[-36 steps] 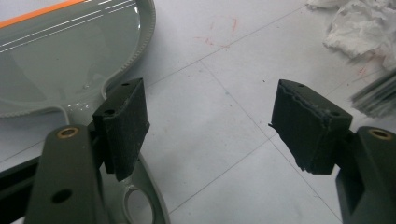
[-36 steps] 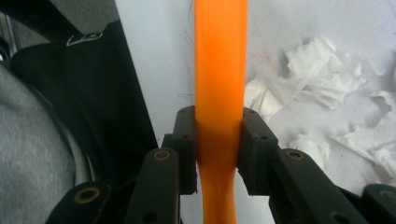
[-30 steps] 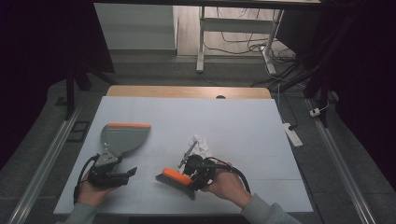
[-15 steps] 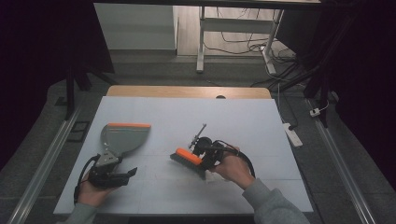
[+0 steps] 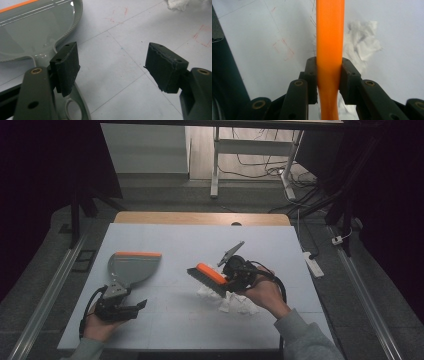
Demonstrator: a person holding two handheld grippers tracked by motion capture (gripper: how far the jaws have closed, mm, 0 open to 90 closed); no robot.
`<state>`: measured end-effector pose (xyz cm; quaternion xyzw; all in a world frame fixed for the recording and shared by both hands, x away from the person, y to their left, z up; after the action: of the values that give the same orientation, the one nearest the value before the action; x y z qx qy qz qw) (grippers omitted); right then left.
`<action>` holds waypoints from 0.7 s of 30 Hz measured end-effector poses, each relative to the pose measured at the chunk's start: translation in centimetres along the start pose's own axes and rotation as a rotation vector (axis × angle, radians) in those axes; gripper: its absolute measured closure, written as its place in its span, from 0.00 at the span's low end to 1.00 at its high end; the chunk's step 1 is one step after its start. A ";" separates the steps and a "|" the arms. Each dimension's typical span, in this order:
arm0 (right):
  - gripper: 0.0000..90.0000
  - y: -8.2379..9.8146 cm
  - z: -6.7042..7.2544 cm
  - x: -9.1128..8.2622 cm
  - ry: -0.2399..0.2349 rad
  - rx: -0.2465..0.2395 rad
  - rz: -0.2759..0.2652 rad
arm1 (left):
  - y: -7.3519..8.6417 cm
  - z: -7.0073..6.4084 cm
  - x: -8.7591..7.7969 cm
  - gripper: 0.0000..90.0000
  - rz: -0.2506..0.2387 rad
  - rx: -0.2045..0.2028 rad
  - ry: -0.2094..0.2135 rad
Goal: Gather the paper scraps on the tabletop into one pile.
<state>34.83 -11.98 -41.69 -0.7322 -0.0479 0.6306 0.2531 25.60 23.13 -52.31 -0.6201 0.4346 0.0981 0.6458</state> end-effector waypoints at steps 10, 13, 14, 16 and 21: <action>0.79 2.8 1.1 -1.1 -0.063 -0.048 0.038 | 0.0 0.1 0.0 0.31 0.005 0.007 0.000; 0.79 3.6 2.0 0.2 -0.100 -0.090 0.095 | 0.0 0.1 0.1 0.31 0.007 0.006 0.001; 0.79 3.7 2.2 0.8 -0.099 -0.107 0.114 | 0.1 0.0 0.1 0.31 0.008 0.005 0.002; 0.79 3.8 2.3 2.1 -0.097 -0.117 0.128 | 0.0 0.0 0.1 0.31 0.005 0.005 0.004; 0.79 2.7 1.1 4.2 -0.062 -0.121 0.118 | 0.0 0.1 0.0 0.31 -0.002 -0.004 0.009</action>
<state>33.93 -12.30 -46.67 -0.7277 -0.0507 0.6627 0.1693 25.60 23.25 -52.33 -0.6220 0.4368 0.0954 0.6428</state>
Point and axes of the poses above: each handheld gripper's, and its own axes: x roughly forward along the jaws, y roughly out of its underside, z roughly to its left, the point moved 2 cm from there along x, roughly forward along the jaws, and after that the axes turned 7 degrees about -x, right-handed, at the moved point
